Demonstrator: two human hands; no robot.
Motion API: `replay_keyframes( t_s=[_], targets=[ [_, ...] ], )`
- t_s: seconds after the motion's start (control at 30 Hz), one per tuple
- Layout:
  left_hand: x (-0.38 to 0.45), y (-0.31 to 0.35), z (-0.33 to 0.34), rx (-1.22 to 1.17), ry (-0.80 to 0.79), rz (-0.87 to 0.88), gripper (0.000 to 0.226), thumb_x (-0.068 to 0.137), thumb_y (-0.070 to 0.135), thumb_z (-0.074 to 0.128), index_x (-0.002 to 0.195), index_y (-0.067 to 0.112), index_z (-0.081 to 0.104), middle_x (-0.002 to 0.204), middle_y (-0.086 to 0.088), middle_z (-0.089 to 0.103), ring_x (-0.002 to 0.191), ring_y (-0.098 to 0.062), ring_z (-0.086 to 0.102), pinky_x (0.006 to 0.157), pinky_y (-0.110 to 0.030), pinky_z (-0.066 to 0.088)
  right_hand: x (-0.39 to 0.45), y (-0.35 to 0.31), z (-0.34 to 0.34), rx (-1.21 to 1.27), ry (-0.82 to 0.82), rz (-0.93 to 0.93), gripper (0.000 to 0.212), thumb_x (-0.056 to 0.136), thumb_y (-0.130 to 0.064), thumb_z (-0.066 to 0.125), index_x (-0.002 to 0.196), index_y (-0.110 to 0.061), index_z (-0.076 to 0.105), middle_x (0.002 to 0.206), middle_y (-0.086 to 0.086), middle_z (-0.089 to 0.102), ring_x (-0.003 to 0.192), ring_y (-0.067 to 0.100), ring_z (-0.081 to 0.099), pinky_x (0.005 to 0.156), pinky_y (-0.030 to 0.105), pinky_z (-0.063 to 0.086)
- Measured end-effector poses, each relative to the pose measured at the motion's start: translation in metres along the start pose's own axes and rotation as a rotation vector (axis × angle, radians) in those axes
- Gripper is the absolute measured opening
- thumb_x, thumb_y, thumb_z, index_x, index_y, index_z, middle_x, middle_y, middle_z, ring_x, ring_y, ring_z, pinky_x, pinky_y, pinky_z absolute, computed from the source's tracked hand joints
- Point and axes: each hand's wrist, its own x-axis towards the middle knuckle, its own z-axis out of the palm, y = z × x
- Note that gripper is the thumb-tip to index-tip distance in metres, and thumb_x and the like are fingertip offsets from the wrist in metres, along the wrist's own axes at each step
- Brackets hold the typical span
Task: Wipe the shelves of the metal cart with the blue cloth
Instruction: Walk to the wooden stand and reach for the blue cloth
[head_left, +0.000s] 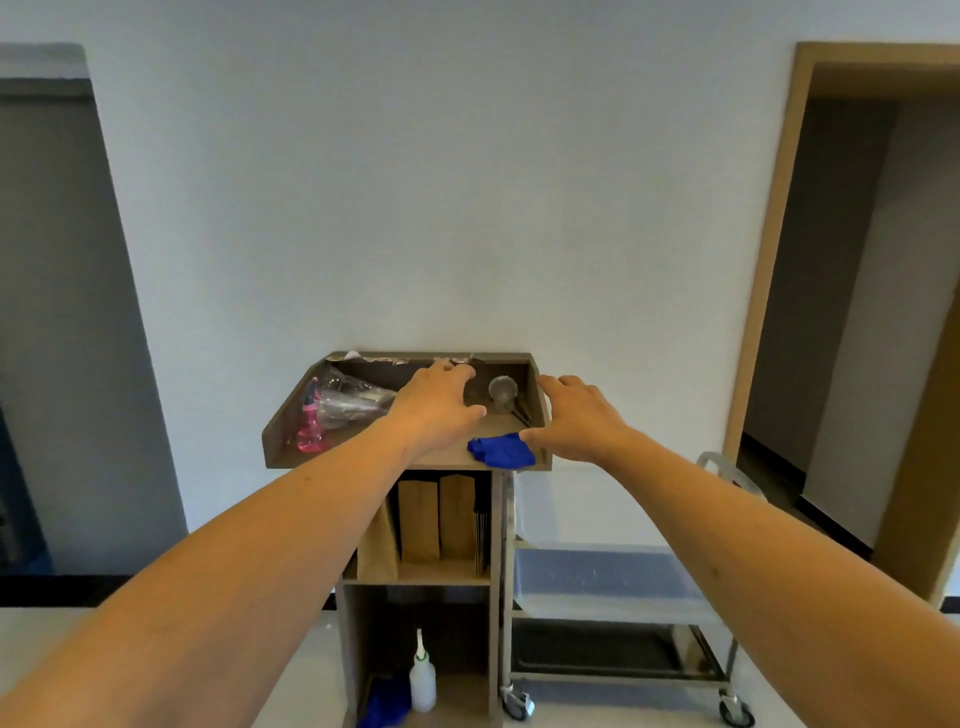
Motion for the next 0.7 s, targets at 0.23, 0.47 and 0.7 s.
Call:
replay_keyframes(
  t_s=[0.23,0.47,0.7],
  targets=[
    [0.054,-0.009,0.044,0.0,-0.017,-0.01,0.062,0.089,0.04,0.063,0.145,0.024,0.042,0.147,-0.004,0.045,0.128,-0.025,0.047,0.097,-0.038,0.045,0.059,0.038,0.033,-0.014,-0.025,0.044,0.079,0.082,-0.046,0.073,0.148,-0.023,0.036,0.146,0.009,0.045,0.13,0.031,0.043,0.097,0.042,0.045],
    [0.125,-0.047,0.068,0.004,-0.018,0.038,0.061,0.092,0.039,0.062,0.147,0.022,0.041,0.15,-0.005,0.043,0.136,-0.025,0.04,0.107,-0.042,0.04,0.132,0.046,0.063,-0.026,-0.003,0.051,0.083,0.082,-0.048,0.073,0.15,-0.023,0.033,0.148,0.01,0.043,0.132,0.033,0.042,0.099,0.044,0.044],
    [0.228,-0.099,0.087,0.006,-0.028,0.1,0.058,0.091,0.041,0.061,0.143,0.021,0.044,0.143,-0.005,0.048,0.128,-0.026,0.045,0.103,-0.041,0.043,0.229,0.042,0.084,-0.043,0.042,0.097,0.08,0.081,-0.05,0.073,0.147,-0.021,0.037,0.146,0.01,0.045,0.13,0.032,0.043,0.097,0.043,0.044]
  ],
)
